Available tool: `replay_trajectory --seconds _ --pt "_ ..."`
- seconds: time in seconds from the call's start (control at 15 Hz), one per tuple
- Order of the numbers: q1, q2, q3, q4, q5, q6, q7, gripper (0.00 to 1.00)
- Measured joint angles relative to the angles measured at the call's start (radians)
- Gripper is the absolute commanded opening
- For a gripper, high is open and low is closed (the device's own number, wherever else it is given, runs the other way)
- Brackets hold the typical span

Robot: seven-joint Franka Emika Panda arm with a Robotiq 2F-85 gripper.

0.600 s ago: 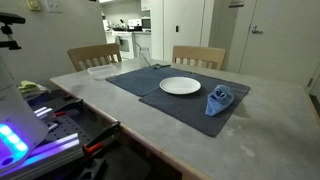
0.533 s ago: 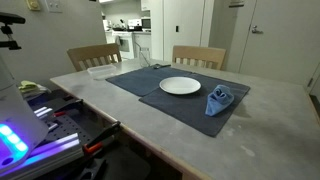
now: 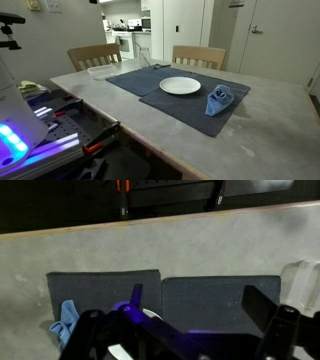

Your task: Use the cloth to wipe the plate

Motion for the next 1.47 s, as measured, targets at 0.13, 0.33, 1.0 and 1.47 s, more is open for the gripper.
replay_trajectory --seconds 0.13,0.33,1.0,1.47 --pt "0.0 0.026 -0.007 0.0 -0.008 0.027 -0.023 1.0" --pt "0.0 0.092 -0.029 0.001 -0.044 0.089 -0.079 1.0" --pt "-0.015 0.321 -0.132 0.034 -0.105 0.269 -0.218 1.0" --pt "-0.022 0.342 -0.134 0.035 -0.107 0.295 -0.22 1.0"
